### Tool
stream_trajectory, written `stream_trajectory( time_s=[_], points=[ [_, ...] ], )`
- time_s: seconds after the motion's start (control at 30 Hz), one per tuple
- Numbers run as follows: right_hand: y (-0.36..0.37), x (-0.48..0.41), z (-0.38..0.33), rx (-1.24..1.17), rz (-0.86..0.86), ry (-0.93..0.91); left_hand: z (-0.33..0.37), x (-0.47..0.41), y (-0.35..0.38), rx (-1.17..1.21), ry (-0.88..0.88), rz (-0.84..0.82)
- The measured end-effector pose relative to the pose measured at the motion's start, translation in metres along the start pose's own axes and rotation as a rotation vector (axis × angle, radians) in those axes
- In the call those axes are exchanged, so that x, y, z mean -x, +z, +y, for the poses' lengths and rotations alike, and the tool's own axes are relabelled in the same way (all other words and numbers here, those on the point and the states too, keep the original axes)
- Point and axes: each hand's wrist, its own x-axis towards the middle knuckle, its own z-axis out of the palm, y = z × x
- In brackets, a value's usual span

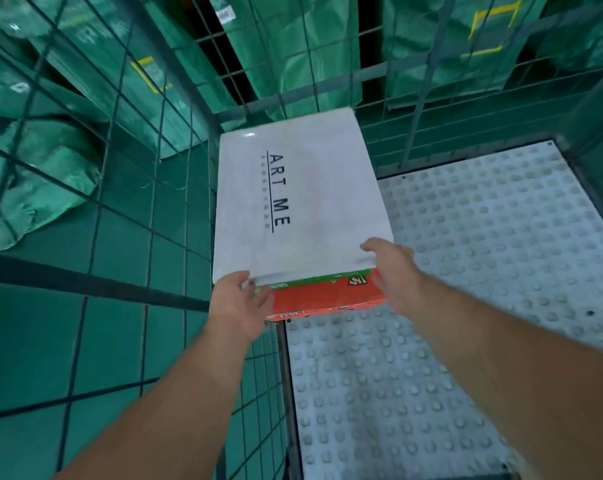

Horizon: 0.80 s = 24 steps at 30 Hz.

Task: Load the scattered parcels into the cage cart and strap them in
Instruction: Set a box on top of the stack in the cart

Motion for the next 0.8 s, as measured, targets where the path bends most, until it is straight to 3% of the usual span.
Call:
stream_trajectory(
  time_s=[0.17,0.3,0.43,0.63,0.8],
  points=[
    [-0.011,0.005,-0.013,0.14,-0.234,-0.001,0.008,-0.006,-0.008,-0.047,0.06,-0.099],
    [-0.019,0.012,-0.006,0.116,-0.277,-0.019,0.004,-0.007,-0.011,-0.165,0.07,-0.106],
    [-0.038,0.048,0.024,0.213,-0.292,0.016,-0.024,0.01,-0.007,-0.612,-0.009,-0.125],
    [-0.126,0.133,0.091,0.285,-0.259,0.207,-0.11,0.06,-0.002,-1.088,-0.077,-0.247],
    [-0.237,0.231,0.138,0.492,-0.2,0.158,-0.196,0.14,-0.006,-1.638,-0.032,-0.565]
  ],
)
